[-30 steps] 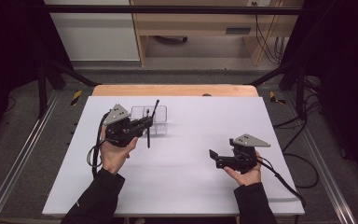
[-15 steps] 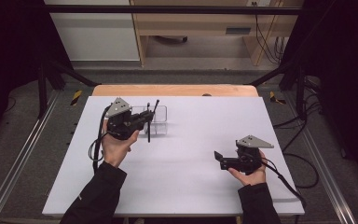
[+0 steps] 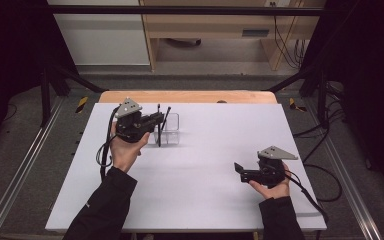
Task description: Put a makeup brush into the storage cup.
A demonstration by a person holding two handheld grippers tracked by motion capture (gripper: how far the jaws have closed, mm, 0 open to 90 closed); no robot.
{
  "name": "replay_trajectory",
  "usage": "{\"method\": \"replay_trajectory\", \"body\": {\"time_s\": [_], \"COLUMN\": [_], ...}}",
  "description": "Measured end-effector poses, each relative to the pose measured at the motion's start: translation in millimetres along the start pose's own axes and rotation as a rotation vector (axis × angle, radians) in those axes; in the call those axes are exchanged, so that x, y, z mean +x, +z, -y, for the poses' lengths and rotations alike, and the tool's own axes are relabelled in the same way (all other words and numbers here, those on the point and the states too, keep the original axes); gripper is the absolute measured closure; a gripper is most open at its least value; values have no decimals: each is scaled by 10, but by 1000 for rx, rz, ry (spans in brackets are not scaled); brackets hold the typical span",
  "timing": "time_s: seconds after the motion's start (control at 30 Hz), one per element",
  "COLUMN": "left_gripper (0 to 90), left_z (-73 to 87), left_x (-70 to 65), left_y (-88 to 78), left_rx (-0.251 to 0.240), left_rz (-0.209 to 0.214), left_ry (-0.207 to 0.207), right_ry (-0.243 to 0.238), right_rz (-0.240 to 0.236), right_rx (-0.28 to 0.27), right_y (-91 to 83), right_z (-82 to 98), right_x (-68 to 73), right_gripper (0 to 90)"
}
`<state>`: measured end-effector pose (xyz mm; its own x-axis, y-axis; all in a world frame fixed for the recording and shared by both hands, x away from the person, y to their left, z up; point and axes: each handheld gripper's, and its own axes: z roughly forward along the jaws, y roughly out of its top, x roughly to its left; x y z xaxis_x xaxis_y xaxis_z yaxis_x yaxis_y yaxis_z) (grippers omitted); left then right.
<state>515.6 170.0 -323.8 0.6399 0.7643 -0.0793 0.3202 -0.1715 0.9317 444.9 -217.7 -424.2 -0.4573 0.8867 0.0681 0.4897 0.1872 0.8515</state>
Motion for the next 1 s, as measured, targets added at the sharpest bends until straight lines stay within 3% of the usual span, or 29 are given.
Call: {"method": "replay_trajectory", "body": {"time_s": [1.0], "left_gripper": [832], "left_z": [-241], "left_x": [268], "left_y": [247], "left_rx": [-8], "left_rz": [-52], "left_ry": [-14], "right_ry": [9], "right_rz": [3], "right_rx": [-5], "right_y": [-11], "right_z": [-1], "right_x": [-32], "right_gripper": [60]}}
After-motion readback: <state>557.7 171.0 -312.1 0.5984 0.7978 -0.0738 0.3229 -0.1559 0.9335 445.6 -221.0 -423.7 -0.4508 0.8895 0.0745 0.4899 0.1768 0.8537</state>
